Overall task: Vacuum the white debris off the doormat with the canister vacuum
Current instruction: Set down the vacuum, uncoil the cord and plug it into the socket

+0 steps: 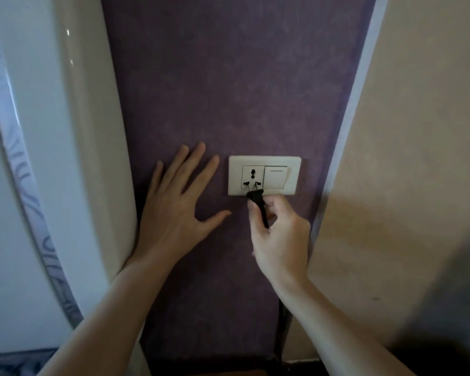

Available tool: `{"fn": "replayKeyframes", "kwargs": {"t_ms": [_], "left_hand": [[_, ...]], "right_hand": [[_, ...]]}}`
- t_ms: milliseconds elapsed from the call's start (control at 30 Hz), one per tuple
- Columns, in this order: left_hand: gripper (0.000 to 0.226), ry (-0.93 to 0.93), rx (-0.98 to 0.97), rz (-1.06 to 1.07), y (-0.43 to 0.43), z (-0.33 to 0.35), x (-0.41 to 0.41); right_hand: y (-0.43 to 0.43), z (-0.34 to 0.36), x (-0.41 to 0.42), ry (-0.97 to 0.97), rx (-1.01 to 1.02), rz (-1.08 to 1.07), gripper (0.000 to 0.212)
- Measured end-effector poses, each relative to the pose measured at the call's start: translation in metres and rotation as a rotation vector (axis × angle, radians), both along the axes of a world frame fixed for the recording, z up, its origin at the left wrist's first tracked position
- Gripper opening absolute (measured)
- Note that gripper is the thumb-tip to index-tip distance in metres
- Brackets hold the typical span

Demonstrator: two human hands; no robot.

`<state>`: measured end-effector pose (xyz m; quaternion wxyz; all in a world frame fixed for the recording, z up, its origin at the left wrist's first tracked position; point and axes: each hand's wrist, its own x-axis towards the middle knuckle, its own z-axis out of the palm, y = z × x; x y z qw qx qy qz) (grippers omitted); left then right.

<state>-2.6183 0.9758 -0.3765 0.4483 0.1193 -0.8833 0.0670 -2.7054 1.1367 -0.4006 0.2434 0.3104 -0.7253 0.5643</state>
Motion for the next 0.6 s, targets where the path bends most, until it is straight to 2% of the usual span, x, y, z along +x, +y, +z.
{"fn": "replayKeyframes", "kwargs": {"t_ms": [233,467,600], "left_hand": [[0.088,-0.044,0.006,0.026,0.003,0.0,0.004],[0.091,-0.086,0.001,0.076,0.003,0.0,0.006],[0.091,-0.069,0.015,0.052,0.003,-0.001,0.004]], "right_hand": [[-0.004,0.015,0.006,0.069,0.077,-0.091,0.018],[-0.003,0.029,0.005,0.002,0.21,-0.109,0.031],[-0.003,0.031,0.003,-0.026,0.214,-0.08,0.032]]}}
